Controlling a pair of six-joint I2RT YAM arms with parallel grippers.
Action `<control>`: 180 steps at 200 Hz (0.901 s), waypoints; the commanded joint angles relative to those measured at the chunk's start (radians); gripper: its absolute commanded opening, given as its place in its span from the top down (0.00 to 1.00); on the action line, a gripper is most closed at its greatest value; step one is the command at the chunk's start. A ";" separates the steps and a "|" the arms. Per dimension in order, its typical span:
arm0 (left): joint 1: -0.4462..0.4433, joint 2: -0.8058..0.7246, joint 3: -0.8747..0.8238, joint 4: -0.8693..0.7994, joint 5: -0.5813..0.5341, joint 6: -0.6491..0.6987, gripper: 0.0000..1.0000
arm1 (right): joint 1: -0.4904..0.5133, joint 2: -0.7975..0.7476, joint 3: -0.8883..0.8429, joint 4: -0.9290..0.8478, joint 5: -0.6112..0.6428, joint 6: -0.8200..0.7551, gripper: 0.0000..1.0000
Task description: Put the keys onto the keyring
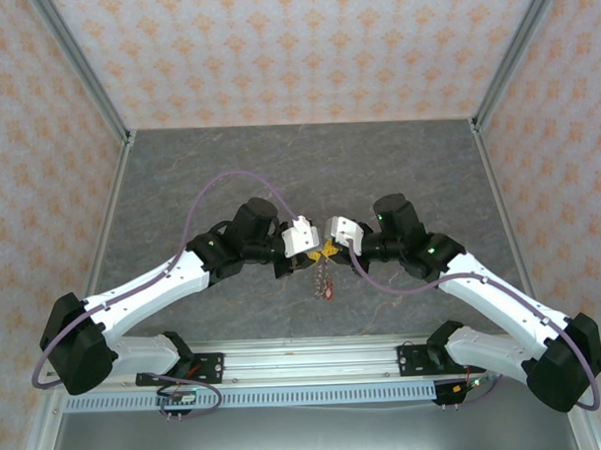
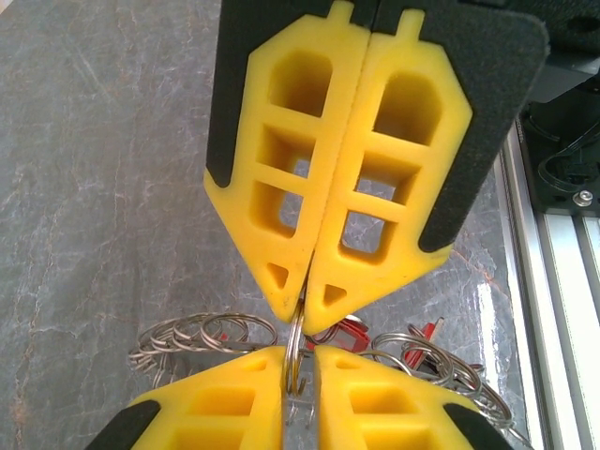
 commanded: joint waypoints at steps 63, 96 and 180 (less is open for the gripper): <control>0.003 -0.026 -0.008 0.032 -0.016 -0.004 0.88 | 0.007 -0.029 -0.001 0.039 -0.010 0.004 1.00; 0.003 -0.024 -0.009 0.034 -0.001 -0.010 0.97 | 0.006 -0.037 -0.009 0.063 -0.026 0.022 1.00; 0.021 -0.063 -0.078 0.206 0.131 -0.094 1.00 | -0.047 -0.065 -0.185 0.297 -0.034 0.224 0.85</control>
